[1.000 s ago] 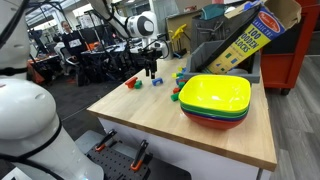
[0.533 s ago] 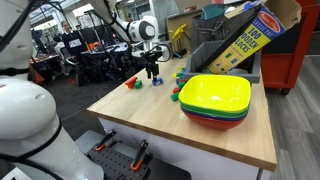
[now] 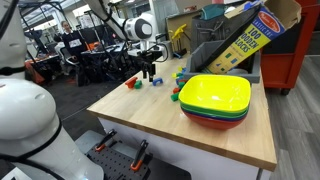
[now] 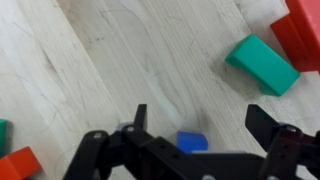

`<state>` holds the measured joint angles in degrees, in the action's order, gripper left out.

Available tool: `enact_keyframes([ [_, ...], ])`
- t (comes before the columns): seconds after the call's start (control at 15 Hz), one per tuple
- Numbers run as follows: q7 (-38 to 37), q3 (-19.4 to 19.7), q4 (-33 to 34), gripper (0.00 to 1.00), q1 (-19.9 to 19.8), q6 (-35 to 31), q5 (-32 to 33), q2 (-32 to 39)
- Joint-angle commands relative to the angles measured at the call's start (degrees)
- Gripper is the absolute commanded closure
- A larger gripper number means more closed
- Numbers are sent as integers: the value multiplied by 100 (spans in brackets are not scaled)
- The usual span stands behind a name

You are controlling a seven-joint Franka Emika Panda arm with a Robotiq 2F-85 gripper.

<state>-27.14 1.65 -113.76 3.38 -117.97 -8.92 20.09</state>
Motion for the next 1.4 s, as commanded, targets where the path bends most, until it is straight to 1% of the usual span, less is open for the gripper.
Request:
enact_keyframes([
  [0.0,610,-179,-576,0,-68,21,-397,-623],
  [0.27,1005,-347,-713,0,-13,17,-600,-835],
  [0.6,1087,-451,-695,0,69,-23,-423,-757],
  [1.13,976,-398,-634,0,179,-79,163,-612],
  [1.33,1029,-416,-639,0,179,-130,275,-547],
])
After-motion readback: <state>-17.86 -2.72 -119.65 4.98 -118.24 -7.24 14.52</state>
